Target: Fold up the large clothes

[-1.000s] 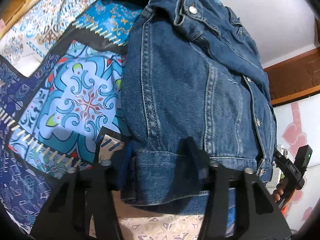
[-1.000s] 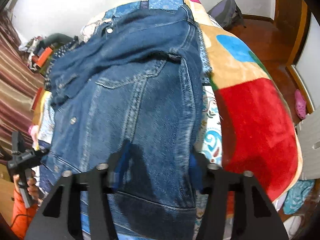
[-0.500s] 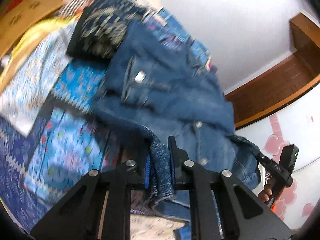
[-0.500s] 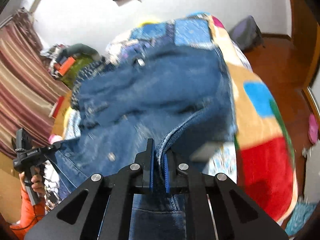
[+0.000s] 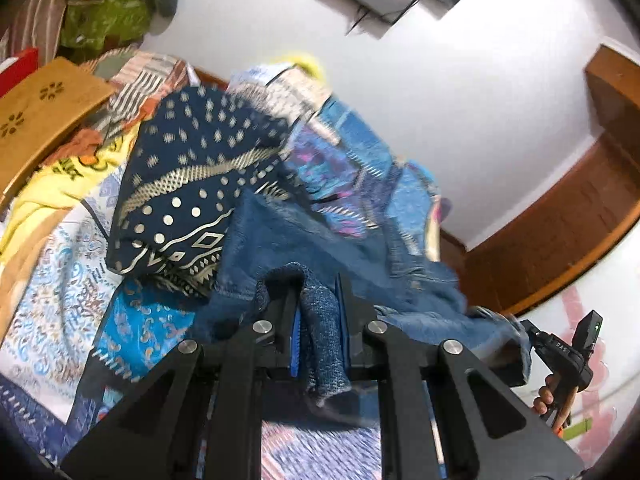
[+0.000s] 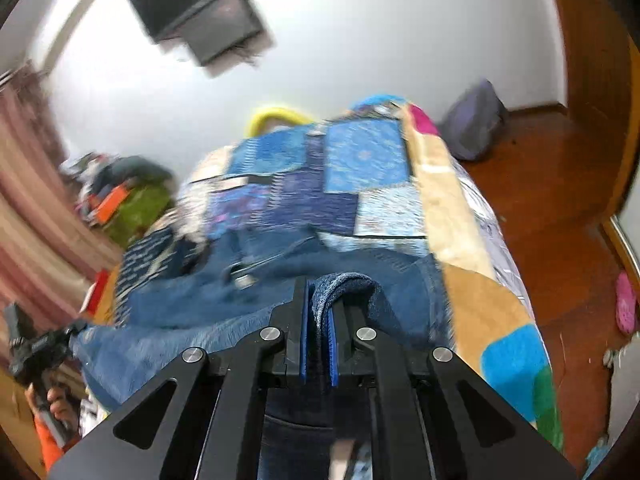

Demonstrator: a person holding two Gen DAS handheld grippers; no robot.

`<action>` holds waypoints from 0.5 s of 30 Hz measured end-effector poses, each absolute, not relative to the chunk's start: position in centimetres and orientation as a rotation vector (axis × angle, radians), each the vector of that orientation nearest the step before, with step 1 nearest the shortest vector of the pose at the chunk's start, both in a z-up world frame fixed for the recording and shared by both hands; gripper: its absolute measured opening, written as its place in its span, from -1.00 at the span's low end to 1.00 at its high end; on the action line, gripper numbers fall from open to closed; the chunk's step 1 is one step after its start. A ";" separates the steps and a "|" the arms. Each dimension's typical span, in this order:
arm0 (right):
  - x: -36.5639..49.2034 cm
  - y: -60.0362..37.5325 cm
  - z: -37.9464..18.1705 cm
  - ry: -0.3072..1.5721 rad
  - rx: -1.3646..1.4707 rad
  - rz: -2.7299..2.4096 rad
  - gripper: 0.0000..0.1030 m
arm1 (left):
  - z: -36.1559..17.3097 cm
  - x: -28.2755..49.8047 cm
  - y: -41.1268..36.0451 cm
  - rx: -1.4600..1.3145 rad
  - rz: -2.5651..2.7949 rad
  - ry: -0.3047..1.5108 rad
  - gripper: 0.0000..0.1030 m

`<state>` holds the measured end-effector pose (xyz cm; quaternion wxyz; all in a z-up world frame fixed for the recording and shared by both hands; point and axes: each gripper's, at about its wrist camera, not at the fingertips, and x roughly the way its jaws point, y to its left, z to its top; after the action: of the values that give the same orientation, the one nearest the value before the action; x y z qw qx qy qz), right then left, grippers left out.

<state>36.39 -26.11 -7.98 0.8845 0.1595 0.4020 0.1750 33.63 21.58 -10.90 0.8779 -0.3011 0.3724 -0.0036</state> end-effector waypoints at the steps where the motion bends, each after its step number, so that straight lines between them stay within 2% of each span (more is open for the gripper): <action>1: 37.5 -26.3 -9.2 0.863 0.343 0.355 -0.87 | -12.1 34.5 21.6 -0.624 0.000 0.799 -0.73; 5: 40.6 -26.4 -15.0 0.996 0.365 0.304 -0.87 | -16.1 37.0 20.5 -0.523 0.067 0.883 -0.71; 8: 40.9 -26.6 -17.0 1.029 0.373 0.297 -0.87 | -17.7 37.3 19.6 -0.443 0.097 0.914 -0.68; 12: 40.4 -26.4 -16.1 1.020 0.304 0.297 -0.83 | -17.3 36.8 18.6 -0.344 0.103 0.927 -0.63; 14: 40.1 -25.9 -15.0 1.015 0.212 0.283 -0.78 | -16.7 36.4 18.2 -0.298 0.111 0.932 -0.54; 15: 39.7 -25.5 -14.6 1.006 0.164 0.274 -0.72 | -16.2 36.1 18.0 -0.267 0.119 0.928 -0.43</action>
<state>39.71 -25.51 -14.64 0.8639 0.0782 0.4801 0.1305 36.09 17.95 -16.18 0.8841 -0.1285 0.4457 0.0574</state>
